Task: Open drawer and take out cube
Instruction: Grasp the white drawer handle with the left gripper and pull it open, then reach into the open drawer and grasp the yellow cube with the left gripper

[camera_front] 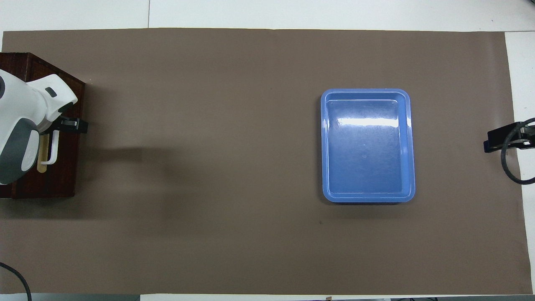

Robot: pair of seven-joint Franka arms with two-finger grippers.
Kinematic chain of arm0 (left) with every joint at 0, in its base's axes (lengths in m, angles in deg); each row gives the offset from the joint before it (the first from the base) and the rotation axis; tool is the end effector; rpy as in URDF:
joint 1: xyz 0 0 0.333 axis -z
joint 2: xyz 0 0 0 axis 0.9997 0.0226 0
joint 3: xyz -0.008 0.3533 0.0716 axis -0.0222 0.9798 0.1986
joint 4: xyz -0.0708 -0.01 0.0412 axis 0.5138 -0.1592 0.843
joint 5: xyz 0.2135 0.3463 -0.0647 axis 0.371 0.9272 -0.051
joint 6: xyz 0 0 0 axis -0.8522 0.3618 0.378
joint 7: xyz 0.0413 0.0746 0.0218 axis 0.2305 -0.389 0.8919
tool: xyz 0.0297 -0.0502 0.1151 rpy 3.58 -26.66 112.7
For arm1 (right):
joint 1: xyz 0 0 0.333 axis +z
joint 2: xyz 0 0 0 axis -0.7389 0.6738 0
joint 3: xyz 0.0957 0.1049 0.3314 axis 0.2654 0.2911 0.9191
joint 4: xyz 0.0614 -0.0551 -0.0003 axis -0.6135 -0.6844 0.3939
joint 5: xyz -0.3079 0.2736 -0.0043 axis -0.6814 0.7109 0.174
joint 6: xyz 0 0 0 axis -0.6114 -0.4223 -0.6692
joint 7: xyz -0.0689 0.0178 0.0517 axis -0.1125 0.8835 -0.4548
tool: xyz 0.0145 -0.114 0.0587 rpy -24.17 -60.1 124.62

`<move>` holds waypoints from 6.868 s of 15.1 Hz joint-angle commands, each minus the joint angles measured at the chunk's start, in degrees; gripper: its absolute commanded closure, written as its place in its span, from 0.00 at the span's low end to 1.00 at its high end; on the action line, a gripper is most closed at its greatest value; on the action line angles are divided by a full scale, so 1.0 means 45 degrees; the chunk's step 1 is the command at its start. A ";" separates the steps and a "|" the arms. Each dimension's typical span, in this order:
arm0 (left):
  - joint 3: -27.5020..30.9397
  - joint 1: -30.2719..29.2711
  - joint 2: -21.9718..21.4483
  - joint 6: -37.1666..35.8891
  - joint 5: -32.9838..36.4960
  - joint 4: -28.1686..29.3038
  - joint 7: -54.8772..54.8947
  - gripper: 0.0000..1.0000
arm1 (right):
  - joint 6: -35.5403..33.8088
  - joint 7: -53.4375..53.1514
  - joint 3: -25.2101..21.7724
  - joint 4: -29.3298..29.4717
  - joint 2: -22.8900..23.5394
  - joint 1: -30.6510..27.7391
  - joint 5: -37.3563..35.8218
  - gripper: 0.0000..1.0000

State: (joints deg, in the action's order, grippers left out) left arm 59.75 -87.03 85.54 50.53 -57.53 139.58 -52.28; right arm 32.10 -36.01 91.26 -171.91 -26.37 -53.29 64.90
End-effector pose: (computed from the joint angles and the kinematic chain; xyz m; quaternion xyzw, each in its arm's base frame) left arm 0.6137 0.0103 0.4329 -0.9820 0.0865 -0.0258 0.1659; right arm 0.5375 -0.0401 0.6462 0.9977 -0.0400 -0.0535 0.0122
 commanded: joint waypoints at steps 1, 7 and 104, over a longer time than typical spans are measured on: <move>-0.0013 -0.0137 0.0086 0.0506 0.0320 0.0356 -0.0192 0.00 | 0.0124 0.0044 0.0031 -0.0120 -0.0134 -0.0073 -0.0022 0.00; -0.0052 0.0039 0.0008 0.0858 0.0339 0.0806 -0.0153 0.00 | 0.0143 0.0024 -0.0028 -0.0101 -0.0115 -0.0307 0.0017 0.00; -0.0013 -0.1173 0.0982 -0.5540 -0.4642 -0.5553 -1.7282 1.00 | 0.2271 -0.5748 0.0148 -0.2013 -0.0349 0.0960 0.1402 0.00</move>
State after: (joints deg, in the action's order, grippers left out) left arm 59.28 -92.71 85.94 33.72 -78.28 124.76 -130.52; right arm 39.91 -55.30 91.64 -177.48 -26.37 -50.52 69.53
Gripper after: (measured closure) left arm 0.449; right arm 0.000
